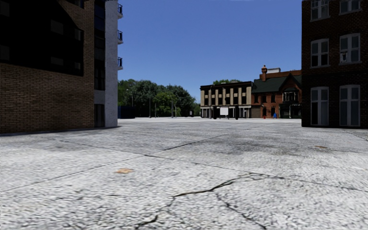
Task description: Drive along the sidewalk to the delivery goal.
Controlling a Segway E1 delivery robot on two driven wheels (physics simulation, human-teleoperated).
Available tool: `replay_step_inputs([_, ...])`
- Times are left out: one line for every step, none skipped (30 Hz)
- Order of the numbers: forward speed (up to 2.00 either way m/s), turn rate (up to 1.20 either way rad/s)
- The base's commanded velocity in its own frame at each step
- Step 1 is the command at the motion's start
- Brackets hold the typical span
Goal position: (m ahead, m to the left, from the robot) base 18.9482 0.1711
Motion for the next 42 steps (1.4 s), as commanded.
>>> replay_step_inputs([2.00,-0.22])
replay_step_inputs([2.00,0.00])
replay_step_inputs([2.00,0.00])
replay_step_inputs([2.00,0.00])
replay_step_inputs([2.00,0.00])
replay_step_inputs([2.00,0.00])
replay_step_inputs([2.00,0.00])
replay_step_inputs([2.00,0.00])
replay_step_inputs([2.00,0.00])
replay_step_inputs([2.00,0.00])
replay_step_inputs([2.00,0.00])
replay_step_inputs([2.00,0.00])
replay_step_inputs([2.00,0.00])
replay_step_inputs([2.00,0.00])
replay_step_inputs([2.00,0.00])
replay_step_inputs([2.00,0.00])
replay_step_inputs([2.00,0.00])
replay_step_inputs([2.00,0.00])
replay_step_inputs([2.00,0.00])
replay_step_inputs([2.00,0.00])
replay_step_inputs([2.00,0.00])
replay_step_inputs([2.00,0.00])
replay_step_inputs([2.00,0.00])
replay_step_inputs([2.00,0.00])
replay_step_inputs([2.00,0.00])
replay_step_inputs([2.00,0.00])
replay_step_inputs([2.00,0.00])
replay_step_inputs([2.00,0.00])
replay_step_inputs([2.00,0.00])
replay_step_inputs([2.00,0.00])
replay_step_inputs([2.00,0.00])
replay_step_inputs([2.00,0.00])
replay_step_inputs([2.00,0.00])
replay_step_inputs([2.00,0.00])
replay_step_inputs([2.00,0.00])
replay_step_inputs([2.00,0.00])
replay_step_inputs([2.00,0.00])
replay_step_inputs([2.00,0.00])
replay_step_inputs([2.00,0.00])
replay_step_inputs([2.00,0.00])
replay_step_inputs([2.00,0.00])
replay_step_inputs([2.00,0.00])
